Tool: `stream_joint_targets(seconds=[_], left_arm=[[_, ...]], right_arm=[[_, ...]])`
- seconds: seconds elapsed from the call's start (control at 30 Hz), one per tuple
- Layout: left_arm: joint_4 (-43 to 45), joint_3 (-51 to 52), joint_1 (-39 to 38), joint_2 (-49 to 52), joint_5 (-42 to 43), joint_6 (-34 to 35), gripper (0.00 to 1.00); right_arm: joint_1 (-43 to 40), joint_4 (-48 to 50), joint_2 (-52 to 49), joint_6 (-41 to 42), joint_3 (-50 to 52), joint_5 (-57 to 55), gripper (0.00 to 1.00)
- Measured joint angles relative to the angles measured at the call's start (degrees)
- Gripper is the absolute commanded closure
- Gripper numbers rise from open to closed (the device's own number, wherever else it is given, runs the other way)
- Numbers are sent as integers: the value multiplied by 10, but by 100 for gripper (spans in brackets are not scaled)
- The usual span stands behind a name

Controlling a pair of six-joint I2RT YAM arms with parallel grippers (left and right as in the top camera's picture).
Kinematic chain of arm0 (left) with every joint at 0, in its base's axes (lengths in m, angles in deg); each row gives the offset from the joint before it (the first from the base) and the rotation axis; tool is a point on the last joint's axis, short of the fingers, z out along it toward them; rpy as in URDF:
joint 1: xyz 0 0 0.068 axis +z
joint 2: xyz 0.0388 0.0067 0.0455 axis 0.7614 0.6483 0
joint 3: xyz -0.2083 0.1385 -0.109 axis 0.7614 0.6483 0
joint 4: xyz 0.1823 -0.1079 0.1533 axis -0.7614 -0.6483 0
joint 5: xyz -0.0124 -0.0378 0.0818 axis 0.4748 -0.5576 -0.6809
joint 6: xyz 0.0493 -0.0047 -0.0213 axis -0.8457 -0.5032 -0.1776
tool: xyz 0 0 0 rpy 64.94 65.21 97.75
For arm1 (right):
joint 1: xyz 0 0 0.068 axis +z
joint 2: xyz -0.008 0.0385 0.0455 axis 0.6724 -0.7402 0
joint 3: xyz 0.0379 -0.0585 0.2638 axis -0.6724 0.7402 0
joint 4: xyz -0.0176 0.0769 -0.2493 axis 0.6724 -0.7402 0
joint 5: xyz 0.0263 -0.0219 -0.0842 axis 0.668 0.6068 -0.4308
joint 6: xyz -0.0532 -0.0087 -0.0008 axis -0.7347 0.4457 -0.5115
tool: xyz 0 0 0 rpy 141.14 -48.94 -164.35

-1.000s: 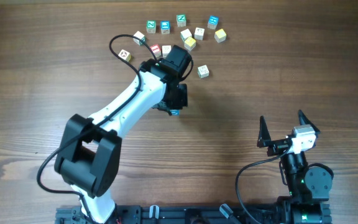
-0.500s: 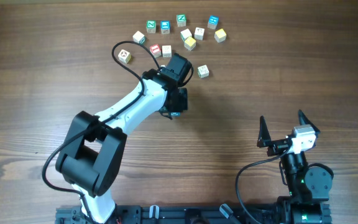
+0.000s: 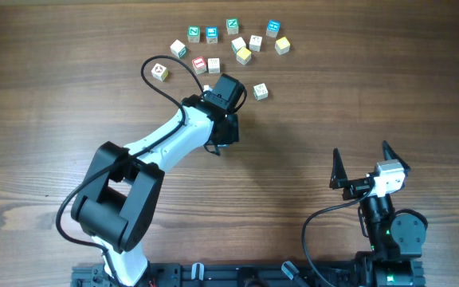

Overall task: Form a tower
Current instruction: 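Lower the shell block onto the table and open the left gripper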

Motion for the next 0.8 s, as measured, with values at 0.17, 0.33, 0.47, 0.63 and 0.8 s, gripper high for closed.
stream_joint_targets(seconds=[0.17,0.33,0.47,0.63,0.8], left_arm=[[4,3,0,0,0,5,51],[-11,5,0,0,0,8,59],[-12,5,0,0,0,8,62],[-12,5,0,0,0,8,74],[-7,5,0,0,0,8,73]], right_arm=[[0,0,0,0,0,0,0],[0,0,0,0,0,0,0],[0,0,0,0,0,0,0],[0,0,0,0,0,0,0],[0,0,0,0,0,0,0]])
